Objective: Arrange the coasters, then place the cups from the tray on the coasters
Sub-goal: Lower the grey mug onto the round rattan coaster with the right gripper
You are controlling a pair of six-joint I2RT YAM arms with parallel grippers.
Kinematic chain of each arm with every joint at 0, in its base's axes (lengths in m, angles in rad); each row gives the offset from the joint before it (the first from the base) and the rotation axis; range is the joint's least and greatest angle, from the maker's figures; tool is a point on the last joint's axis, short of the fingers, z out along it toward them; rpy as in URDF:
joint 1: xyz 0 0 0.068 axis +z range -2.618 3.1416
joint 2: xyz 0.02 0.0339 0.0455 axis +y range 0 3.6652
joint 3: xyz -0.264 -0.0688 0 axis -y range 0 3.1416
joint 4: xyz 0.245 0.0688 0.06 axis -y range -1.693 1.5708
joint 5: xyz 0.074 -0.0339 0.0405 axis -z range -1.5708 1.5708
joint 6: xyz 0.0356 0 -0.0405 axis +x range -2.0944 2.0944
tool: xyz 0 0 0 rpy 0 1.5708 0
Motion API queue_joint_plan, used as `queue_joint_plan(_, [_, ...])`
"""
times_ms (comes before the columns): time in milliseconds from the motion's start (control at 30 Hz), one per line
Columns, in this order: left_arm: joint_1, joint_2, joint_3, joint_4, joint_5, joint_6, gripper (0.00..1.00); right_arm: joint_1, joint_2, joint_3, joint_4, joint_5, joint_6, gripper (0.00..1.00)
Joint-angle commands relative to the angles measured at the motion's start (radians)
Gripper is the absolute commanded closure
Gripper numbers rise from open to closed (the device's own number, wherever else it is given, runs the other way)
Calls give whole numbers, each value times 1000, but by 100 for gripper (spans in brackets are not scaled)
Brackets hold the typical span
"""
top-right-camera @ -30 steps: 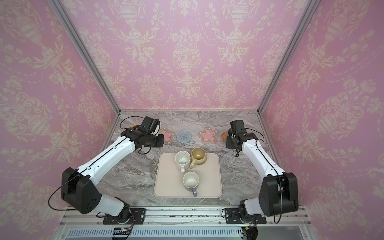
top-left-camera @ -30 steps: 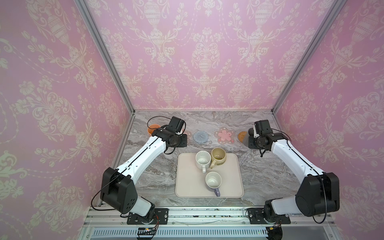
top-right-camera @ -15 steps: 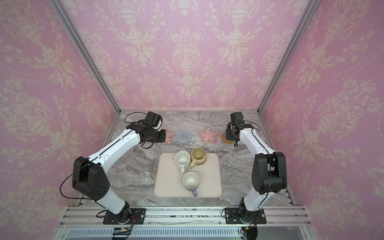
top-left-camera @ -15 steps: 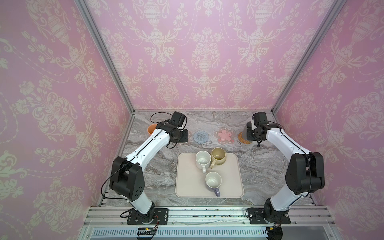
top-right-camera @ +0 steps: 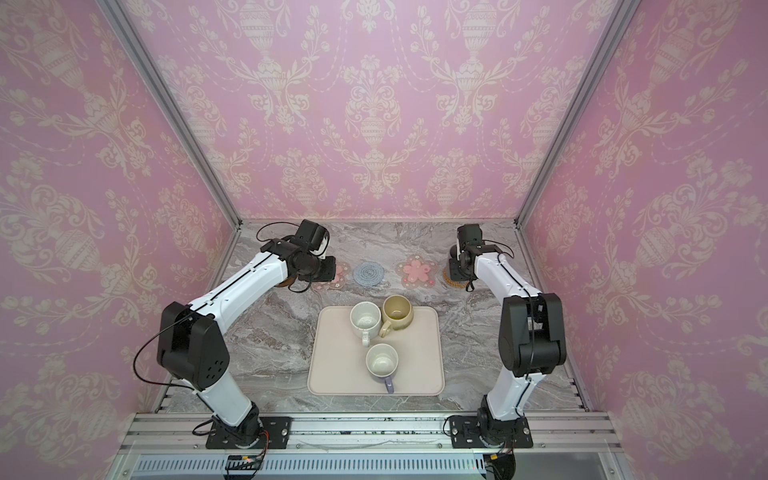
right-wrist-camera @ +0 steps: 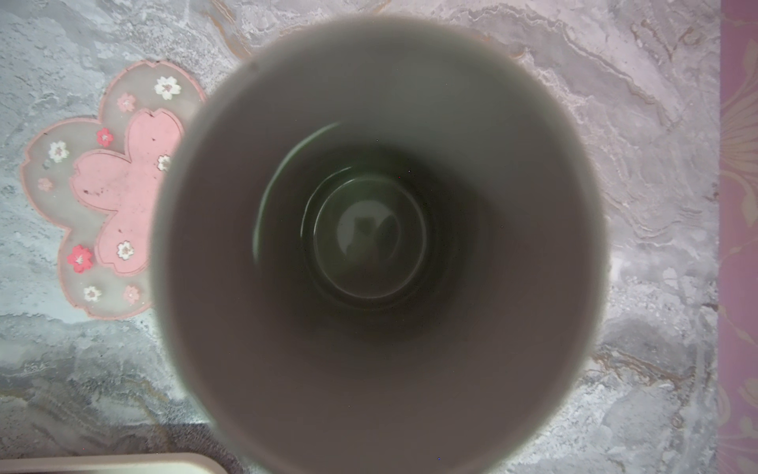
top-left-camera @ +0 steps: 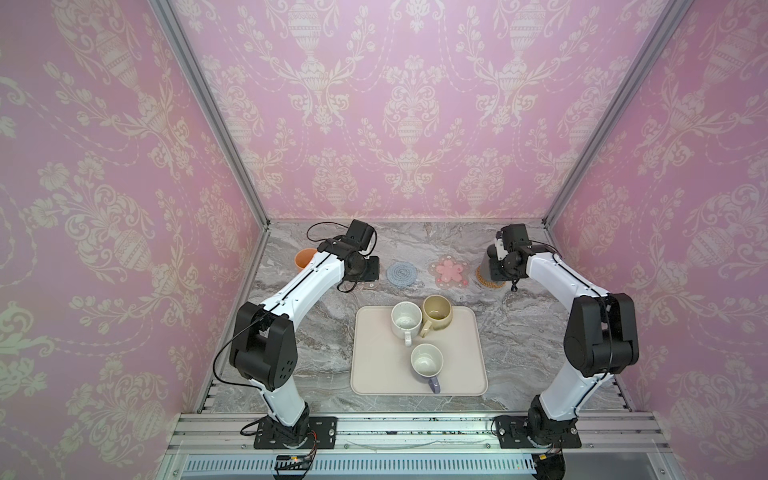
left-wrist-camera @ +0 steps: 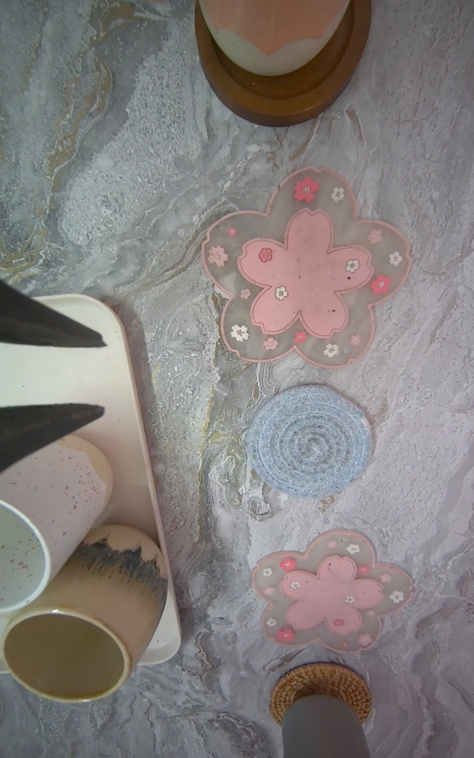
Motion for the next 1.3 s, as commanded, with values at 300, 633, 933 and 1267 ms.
queue_joint_plan(300, [6, 24, 29, -17, 21, -2, 73, -16, 12, 37, 87, 15, -24, 100])
queue_joint_plan(633, [7, 33, 34, -15, 27, -9, 73, -21, 12, 17, 89, 20, -21, 100])
queue_joint_plan(933, [6, 29, 34, -18, 30, -12, 73, -21, 3, -19, 99, 38, -17, 100])
queue_joint_plan(1267, [6, 24, 32, -22, 30, -18, 73, -22, 3, -25, 88, 40, -11, 99])
